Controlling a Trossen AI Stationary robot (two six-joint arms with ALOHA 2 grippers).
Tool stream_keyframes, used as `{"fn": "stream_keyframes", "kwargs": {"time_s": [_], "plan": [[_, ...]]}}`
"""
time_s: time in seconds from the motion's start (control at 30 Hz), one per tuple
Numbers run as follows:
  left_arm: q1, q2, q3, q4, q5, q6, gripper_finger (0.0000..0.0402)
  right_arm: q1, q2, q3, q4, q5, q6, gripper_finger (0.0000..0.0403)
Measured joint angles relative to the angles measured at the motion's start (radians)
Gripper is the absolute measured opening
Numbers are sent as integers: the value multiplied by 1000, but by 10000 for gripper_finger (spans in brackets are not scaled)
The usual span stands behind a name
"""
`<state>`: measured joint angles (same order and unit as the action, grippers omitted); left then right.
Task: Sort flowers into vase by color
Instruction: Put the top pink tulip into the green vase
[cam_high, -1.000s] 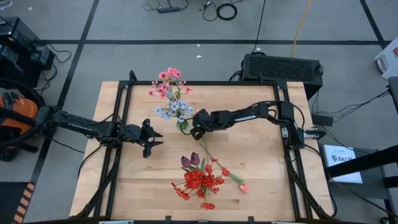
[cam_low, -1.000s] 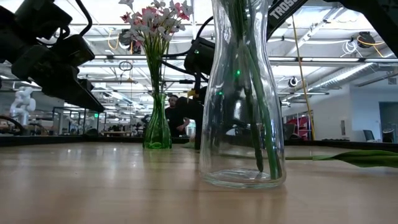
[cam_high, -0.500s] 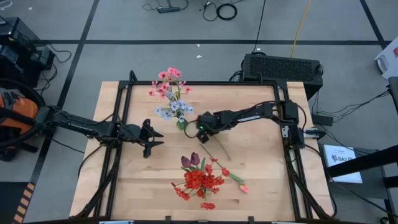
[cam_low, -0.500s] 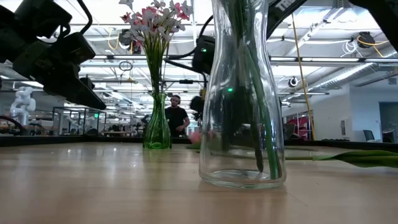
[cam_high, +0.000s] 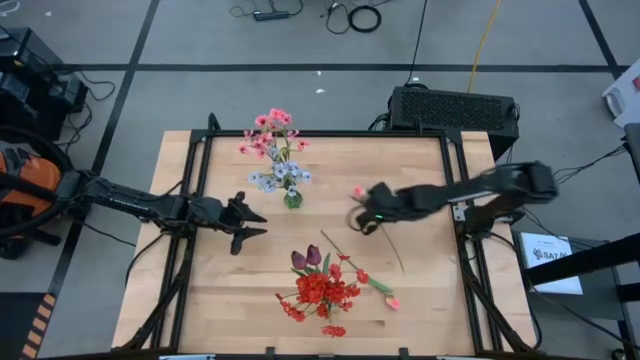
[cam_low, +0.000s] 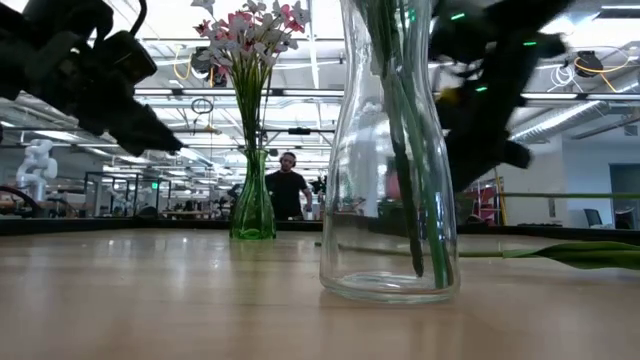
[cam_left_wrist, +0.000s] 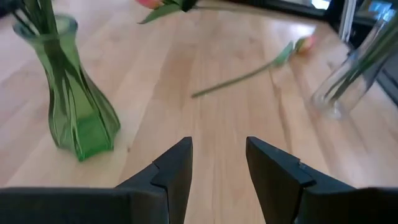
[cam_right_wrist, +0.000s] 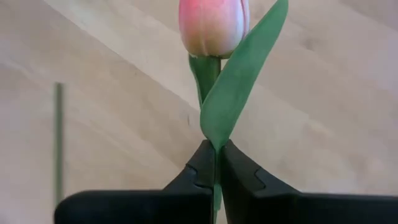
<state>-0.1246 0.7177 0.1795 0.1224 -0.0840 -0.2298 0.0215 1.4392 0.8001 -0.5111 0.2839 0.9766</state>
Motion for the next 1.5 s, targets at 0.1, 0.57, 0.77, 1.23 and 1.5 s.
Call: {"fn": "stream_keyframes", "kwargs": {"time_s": [0.1,0.57,0.77,1.23,1.5], "plan": [[0,0,0,34,-2,-10,157,65,-179,-127,61,38,105,0],[-1,0,0,111,0,-105,157,485,-689,-263,125,445,135,0],[-1,0,0,122,1,-105,157,536,-710,-263,118,474,106,0],[-1,0,0,135,1,-105,157,557,-707,-263,118,474,77,0],[-1,0,0,134,1,-105,157,557,-707,-263,118,470,77,0]]}}
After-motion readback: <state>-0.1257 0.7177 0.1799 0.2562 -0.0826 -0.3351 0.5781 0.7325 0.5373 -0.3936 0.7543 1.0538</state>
